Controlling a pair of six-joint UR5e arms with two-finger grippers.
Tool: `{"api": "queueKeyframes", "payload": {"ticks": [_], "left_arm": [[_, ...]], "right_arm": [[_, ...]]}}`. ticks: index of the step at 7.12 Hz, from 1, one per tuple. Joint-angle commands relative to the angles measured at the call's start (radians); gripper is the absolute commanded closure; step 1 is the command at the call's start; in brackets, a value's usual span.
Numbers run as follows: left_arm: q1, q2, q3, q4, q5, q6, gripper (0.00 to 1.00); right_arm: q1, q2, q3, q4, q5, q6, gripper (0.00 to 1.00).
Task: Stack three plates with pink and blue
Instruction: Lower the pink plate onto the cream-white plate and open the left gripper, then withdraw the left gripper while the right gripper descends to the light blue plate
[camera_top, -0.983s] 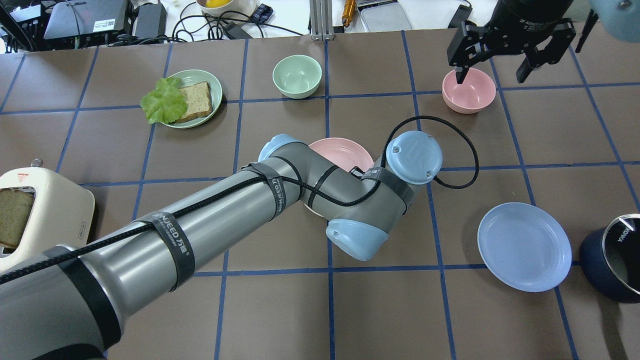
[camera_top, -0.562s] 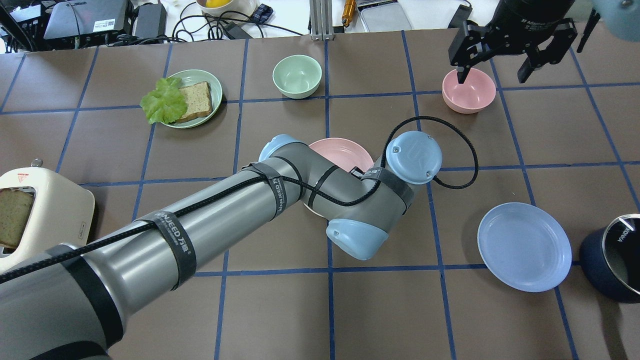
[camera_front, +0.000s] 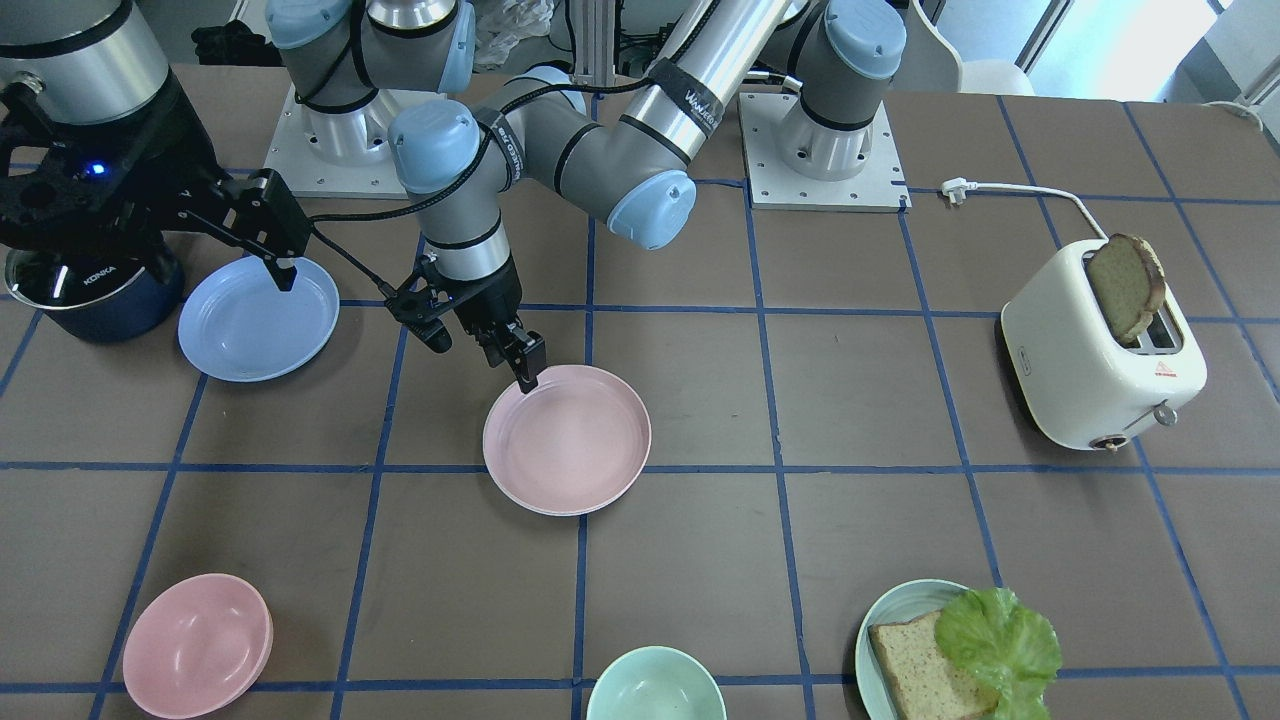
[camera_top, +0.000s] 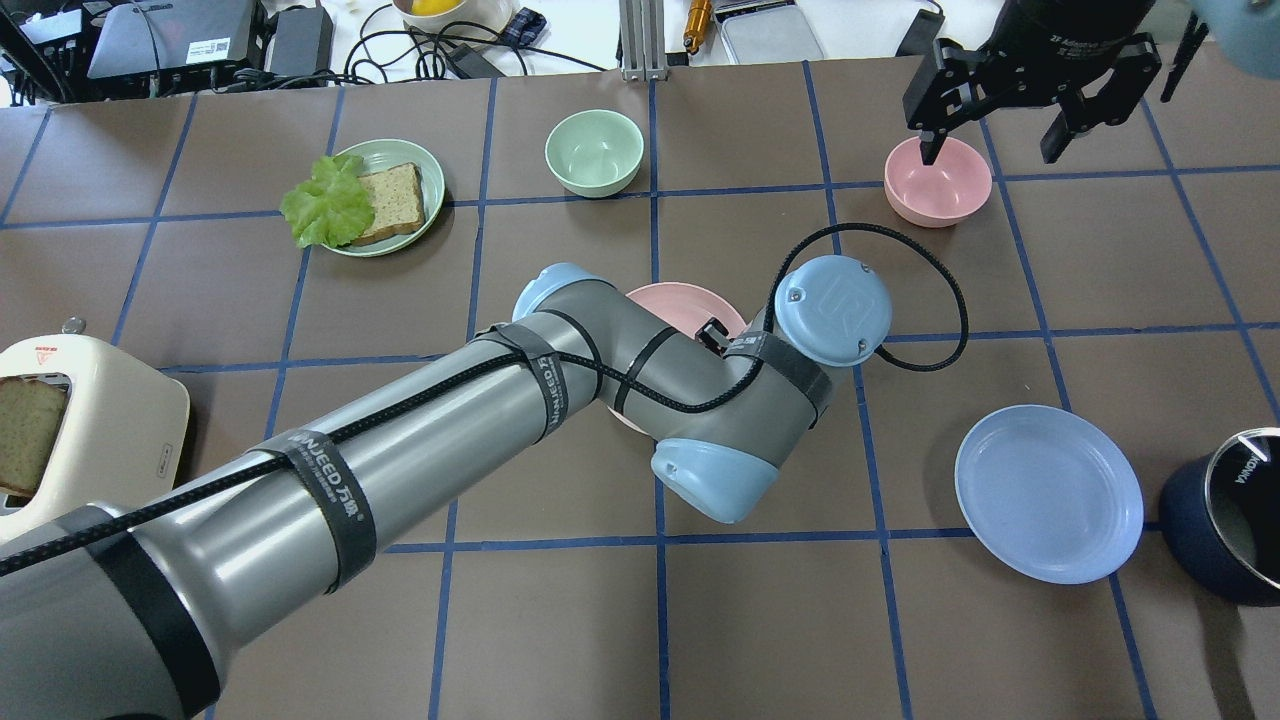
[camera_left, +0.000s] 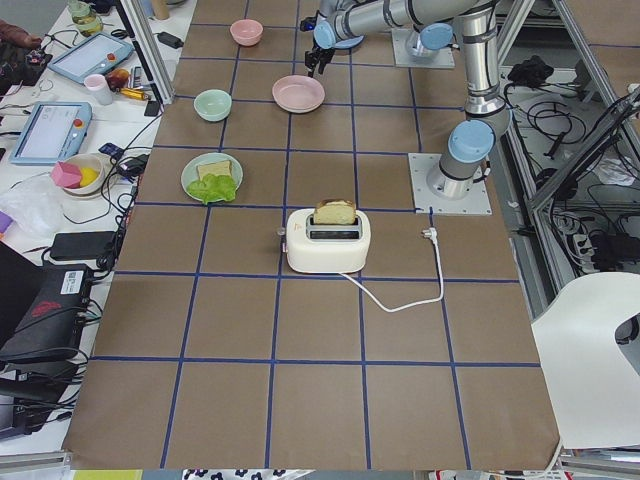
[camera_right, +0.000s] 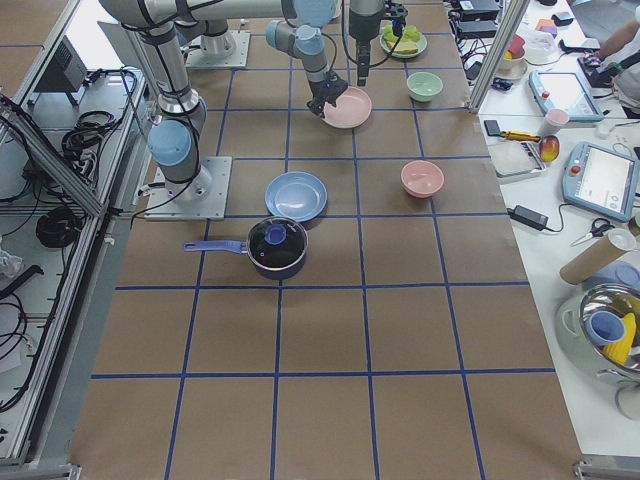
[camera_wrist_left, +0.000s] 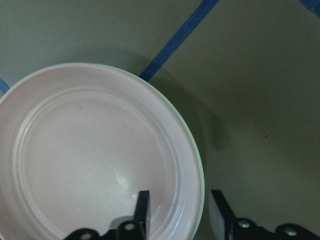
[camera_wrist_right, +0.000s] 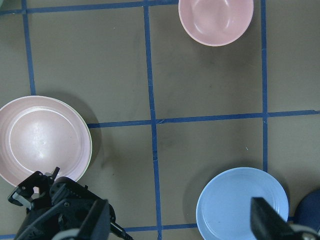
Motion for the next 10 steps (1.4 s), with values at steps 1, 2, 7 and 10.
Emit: {"api": "queueKeyframes", "payload": {"ticks": [1, 2, 7, 10], "left_arm": [[0.0, 0.039, 0.02, -0.034, 0.002, -0.002, 0.0], [0.006, 0.068, 0.055, -0.1, 0.011, -0.002, 0.0], [0.249, 0.203, 0.227, -0.438, 0.013, 0.015, 0.0], [0.444, 0.293, 0.228, -0.533, -0.076, 0.039, 0.0]], "right_arm": [[-0.08, 0.0, 0.004, 0.007, 0.002, -0.126, 0.0], [-0.14, 0.002, 0.014, 0.013, 0.002, -0.233, 0.0], [-0.393, -0.004, 0.337, -0.098, -0.036, -0.62, 0.0], [-0.493, 0.0, 0.696, -0.553, -0.049, -0.751, 0.0]]}}
